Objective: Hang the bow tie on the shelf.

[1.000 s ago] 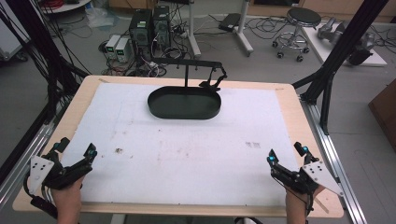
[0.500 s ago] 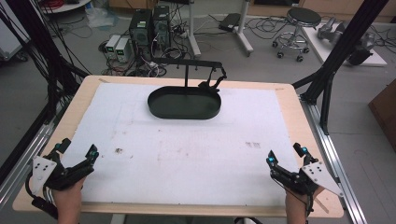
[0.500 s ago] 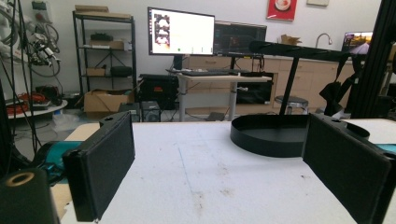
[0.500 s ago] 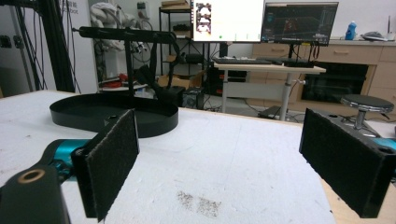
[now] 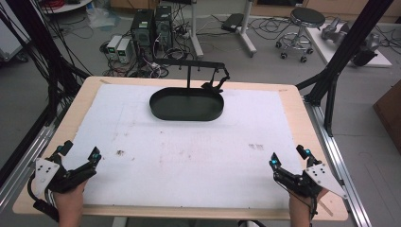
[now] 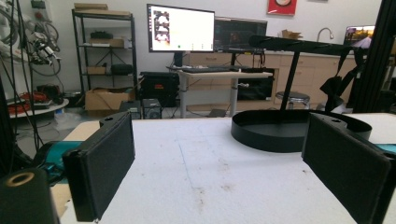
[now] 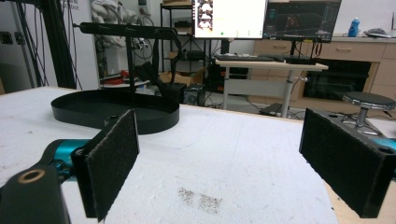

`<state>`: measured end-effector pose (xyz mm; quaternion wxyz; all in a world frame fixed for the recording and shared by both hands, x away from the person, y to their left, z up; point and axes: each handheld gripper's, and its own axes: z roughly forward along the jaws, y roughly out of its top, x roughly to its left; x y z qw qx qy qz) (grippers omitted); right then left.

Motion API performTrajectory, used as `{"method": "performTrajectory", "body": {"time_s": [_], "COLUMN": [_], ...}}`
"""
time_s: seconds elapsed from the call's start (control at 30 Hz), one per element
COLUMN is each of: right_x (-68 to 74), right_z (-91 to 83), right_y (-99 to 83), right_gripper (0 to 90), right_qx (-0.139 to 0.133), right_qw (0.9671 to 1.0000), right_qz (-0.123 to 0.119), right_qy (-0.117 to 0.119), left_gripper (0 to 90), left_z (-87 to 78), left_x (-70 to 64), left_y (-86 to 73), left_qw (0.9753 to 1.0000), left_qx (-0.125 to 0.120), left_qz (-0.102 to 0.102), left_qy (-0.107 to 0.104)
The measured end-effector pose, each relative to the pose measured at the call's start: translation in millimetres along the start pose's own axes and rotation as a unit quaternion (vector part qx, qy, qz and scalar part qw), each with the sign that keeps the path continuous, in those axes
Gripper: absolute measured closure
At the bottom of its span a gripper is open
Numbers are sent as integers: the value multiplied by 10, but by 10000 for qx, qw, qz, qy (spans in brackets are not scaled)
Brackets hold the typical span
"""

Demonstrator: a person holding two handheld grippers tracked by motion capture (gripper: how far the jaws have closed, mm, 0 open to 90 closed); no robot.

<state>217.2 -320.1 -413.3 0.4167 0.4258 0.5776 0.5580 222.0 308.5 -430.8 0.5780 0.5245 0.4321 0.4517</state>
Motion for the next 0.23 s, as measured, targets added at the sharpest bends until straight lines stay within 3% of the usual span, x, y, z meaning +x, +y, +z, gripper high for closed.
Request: {"method": "performTrajectory", "body": {"time_s": [0.23], "right_x": [-2], "right_z": [7], "right_y": [1], "right_gripper": [110], "right_qx": [17], "right_qw": [10000], "right_qz": [12], "right_qy": [-17], "left_gripper": [100], "left_z": [17], "left_x": [1], "left_y": [-2], "left_qw": [9999], "left_qx": [125], "left_qz": [-16], "left_qy": [47]}}
